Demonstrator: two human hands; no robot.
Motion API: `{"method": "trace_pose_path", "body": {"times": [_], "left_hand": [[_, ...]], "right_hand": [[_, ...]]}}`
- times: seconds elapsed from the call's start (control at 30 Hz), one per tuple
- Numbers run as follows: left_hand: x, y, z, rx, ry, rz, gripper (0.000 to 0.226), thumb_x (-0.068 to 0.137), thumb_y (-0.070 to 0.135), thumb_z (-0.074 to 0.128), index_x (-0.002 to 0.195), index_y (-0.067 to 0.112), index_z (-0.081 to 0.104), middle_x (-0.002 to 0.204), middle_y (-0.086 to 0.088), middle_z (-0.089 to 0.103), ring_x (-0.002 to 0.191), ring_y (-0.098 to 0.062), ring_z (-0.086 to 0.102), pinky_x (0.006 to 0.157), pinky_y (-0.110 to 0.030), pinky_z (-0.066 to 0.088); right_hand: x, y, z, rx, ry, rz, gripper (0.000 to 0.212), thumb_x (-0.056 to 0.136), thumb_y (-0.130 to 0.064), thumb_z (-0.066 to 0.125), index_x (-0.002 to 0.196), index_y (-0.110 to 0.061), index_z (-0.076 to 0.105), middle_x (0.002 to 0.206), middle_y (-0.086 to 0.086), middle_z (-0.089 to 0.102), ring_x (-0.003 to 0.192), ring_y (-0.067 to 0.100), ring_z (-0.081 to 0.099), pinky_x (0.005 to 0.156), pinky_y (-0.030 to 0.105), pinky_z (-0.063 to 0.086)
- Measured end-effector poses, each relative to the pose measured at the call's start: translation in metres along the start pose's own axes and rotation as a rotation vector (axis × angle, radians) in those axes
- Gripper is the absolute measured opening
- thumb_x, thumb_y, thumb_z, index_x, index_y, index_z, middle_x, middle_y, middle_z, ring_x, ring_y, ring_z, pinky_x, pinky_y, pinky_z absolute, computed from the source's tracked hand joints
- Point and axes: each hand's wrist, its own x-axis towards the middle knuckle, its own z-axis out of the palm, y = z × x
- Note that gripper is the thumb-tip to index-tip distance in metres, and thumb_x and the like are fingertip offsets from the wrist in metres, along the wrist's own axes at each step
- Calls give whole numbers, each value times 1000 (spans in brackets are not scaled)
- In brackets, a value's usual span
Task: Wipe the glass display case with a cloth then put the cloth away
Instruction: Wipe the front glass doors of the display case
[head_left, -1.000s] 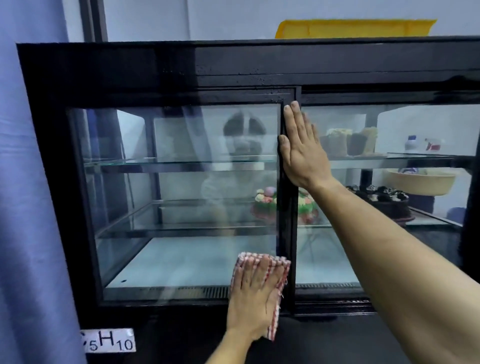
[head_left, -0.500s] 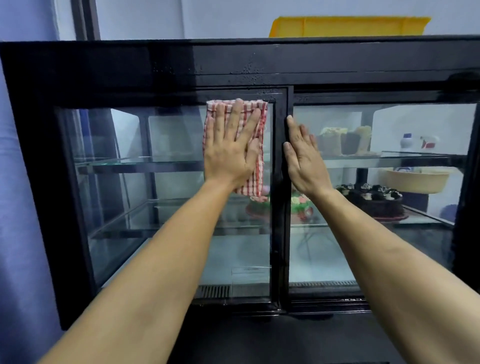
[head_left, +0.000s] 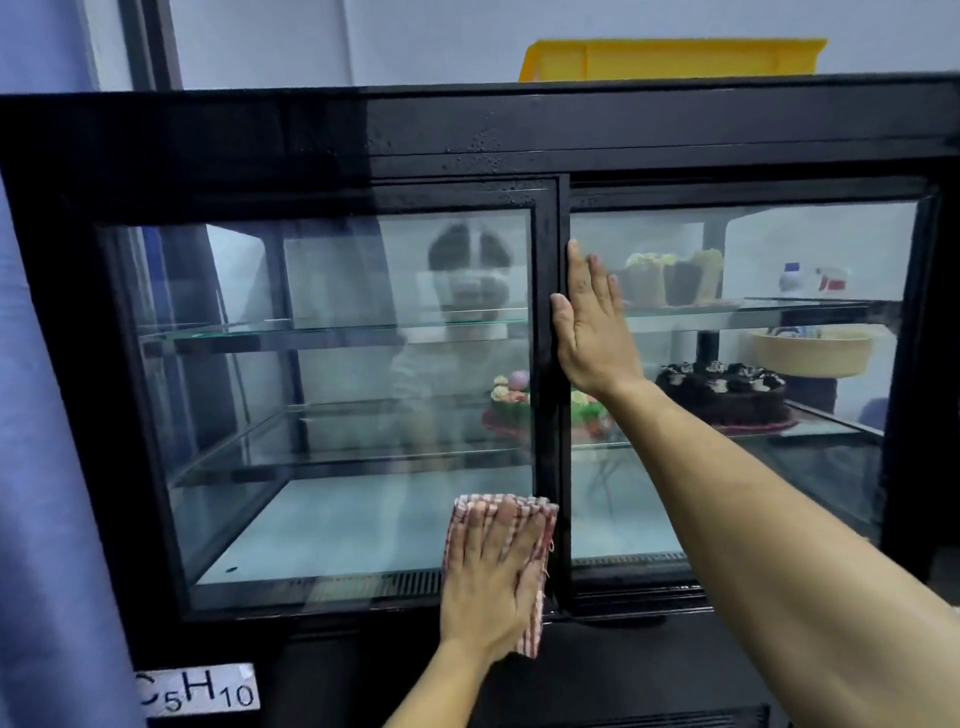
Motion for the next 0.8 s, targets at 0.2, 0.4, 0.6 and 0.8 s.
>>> {"method": "trace_pose_path", "body": {"times": [0.2,0.4,0.6,0.8], "left_hand": [[137,-24,-58,-73,181,-60,63,106,48,39,165,32,25,174,-6,3,161,-30,-12,129,-47,-9],[88,-7,-35,-98,116,-120,66,107,52,33,167,32,16,175,-10,3,160,-37,-9,129,-55,-4],[20,10,2,-90,50,-195,64,108,54,26,167,34,13,175,-12,4,159,-42,0,126,-58,3],[23,12,0,-56,54,-186,62,110,53,17,167,32,8,175,-12,1,160,-40,-6,128,-56,-4]], "right_hand": [[-2,4,3,-12,10,-11,60,113,-39,20,167,-25,-2,171,-17,-4,161,12,-6,128,28,-11],[-3,6,4,-44,23,-43,61,112,-37,23,167,-22,0,171,-16,-5,161,12,-6,129,32,-10],[7,19,-16,-370,-22,-77,68,104,-62,10,163,-36,-11,173,-3,-13,161,22,-9,128,53,-12],[10,31,-22,-332,-155,-32,65,98,-74,-3,154,-49,-27,164,-7,-39,152,21,-36,119,63,-25]]}}
